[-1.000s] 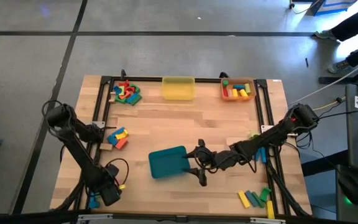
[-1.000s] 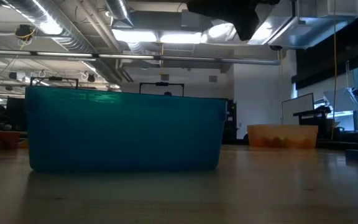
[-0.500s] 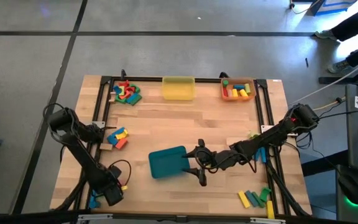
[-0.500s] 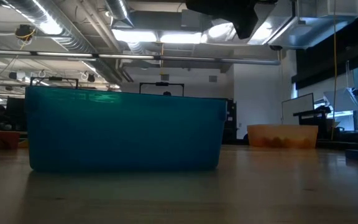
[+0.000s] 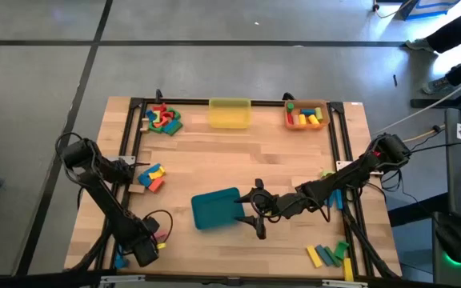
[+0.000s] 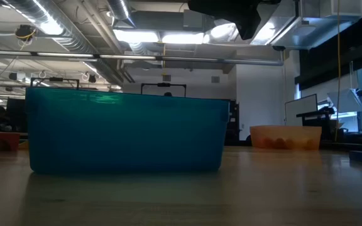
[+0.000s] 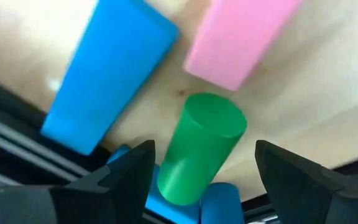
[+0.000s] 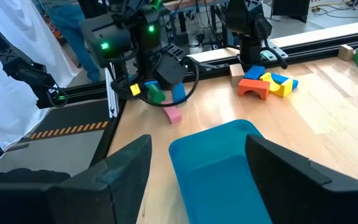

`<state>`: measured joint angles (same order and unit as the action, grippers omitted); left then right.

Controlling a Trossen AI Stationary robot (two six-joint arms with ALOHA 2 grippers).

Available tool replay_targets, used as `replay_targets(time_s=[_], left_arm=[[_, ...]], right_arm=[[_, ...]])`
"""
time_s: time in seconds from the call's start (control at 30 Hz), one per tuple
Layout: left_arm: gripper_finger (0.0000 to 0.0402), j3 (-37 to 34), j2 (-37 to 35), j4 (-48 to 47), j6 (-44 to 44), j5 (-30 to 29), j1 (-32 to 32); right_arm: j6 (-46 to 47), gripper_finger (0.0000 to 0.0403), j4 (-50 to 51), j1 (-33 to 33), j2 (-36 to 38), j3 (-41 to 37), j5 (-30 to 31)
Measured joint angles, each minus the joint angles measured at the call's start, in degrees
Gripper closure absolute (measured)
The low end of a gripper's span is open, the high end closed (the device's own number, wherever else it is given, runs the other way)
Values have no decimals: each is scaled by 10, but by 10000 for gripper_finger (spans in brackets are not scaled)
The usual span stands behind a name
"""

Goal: Sort blocks by size
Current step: Put the green cylindrical block into the orange bin

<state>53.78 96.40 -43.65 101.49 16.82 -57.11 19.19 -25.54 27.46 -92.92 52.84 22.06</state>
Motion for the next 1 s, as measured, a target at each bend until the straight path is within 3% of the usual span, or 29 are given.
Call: replay_targets(time_s=[0.23,0.7,1.0], left_arm=[[150,0,0,2,-14,-28,-8],[289,1,0,-1,-29,-56,-10],[285,4,0,-4,-37,-56,-7]], right_arm=[[-1,141,0,0,0,0,0],[0,141,0,0,0,0,0],[0,141,0,0,0,0,0]])
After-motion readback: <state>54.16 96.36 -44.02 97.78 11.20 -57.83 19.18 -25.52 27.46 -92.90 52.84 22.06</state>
